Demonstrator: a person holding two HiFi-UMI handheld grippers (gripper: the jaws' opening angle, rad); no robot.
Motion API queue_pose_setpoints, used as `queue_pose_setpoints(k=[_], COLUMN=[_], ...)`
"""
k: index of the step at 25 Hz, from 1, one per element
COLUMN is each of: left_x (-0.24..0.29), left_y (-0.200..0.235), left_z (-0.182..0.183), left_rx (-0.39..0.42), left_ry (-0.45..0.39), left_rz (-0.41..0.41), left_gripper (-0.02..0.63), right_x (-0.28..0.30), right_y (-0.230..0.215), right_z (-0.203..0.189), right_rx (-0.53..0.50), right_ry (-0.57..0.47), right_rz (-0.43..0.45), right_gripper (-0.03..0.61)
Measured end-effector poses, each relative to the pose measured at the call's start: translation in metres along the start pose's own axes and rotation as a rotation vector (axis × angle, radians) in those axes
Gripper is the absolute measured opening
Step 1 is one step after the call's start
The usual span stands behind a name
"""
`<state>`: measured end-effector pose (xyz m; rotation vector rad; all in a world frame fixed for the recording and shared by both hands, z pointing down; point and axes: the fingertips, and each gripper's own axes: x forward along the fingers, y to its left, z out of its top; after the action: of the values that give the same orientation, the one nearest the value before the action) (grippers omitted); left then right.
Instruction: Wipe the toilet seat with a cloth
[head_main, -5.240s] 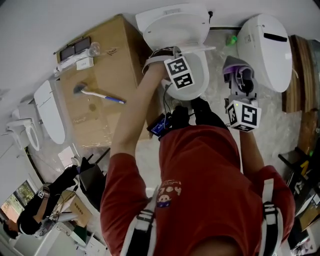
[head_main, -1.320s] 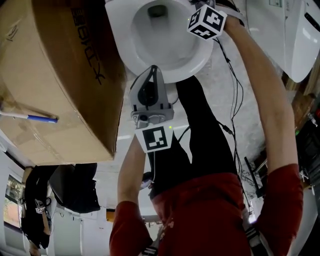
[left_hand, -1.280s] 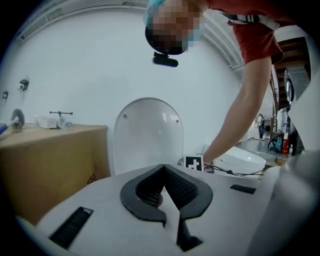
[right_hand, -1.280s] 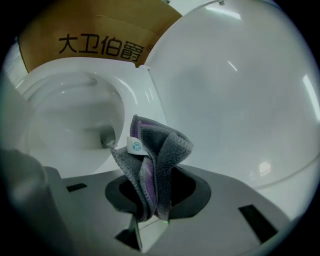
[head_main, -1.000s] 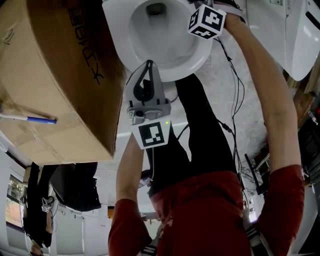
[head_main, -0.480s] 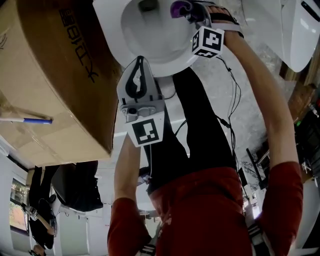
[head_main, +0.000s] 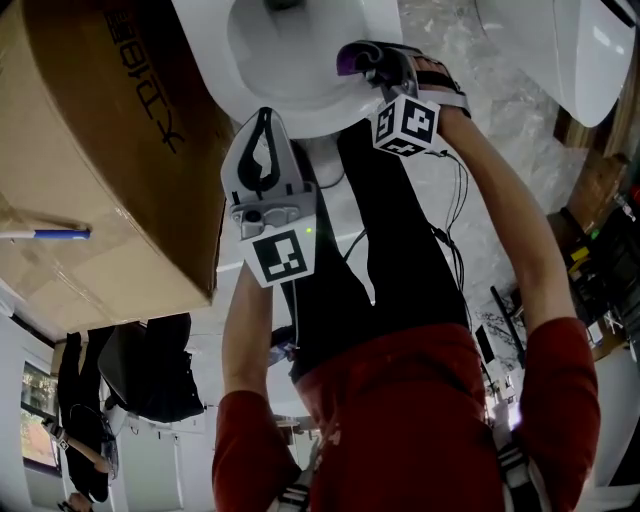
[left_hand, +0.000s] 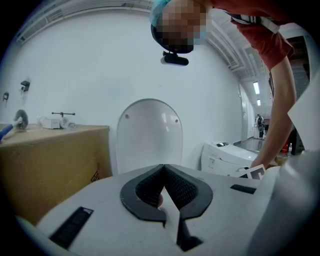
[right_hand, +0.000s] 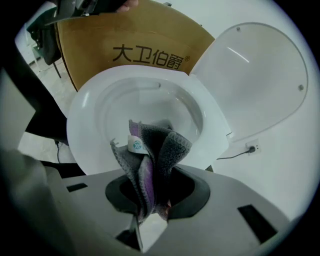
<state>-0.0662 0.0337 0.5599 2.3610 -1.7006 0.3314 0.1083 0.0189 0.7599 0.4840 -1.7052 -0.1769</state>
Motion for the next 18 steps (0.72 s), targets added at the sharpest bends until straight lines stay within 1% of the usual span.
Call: queue_pose_setpoints(k=[4, 6, 9, 12, 15, 18], left_x=[-0.008, -0.011, -0.017, -0.023, -0.032, -0.044], left_y=[0.005, 0.008, 0.018, 0.035, 0.05, 0.062], left_z=[-0.002, -0.004, -0.012, -0.021, -0.025, -0.031], left_rx=[0.009, 0.013, 0.048, 0.074, 0.068, 0.055], left_ry=[-0.003, -0.009, 0.003, 0.023, 0.027, 0.035], left_rz=[0.006, 0.011, 0.017, 0.035, 0.069, 0.103], left_gripper=[0.014, 0.014, 0.014, 0.014, 0.014, 0.014], right_x=[-0.016, -0.022, -0.031, -0.035, -0.037, -0.037], right_y=[0.037, 0.056, 0.087, 0.112, 0.132, 0.146], right_z=[0.002, 0.009, 0.024, 0.049, 0.077, 0.101], right_rx=[0.125, 0.155, 0.166, 0.181, 0.183, 0.154], right_ry=[0.003, 0.001, -0.009, -0.025, -0.044, -0.055], right_rz=[0.053, 0.08, 0.125, 0.167, 0.194, 0.215], right_gripper=[0.087, 0.087, 0.089, 0.089, 0.089, 0.089])
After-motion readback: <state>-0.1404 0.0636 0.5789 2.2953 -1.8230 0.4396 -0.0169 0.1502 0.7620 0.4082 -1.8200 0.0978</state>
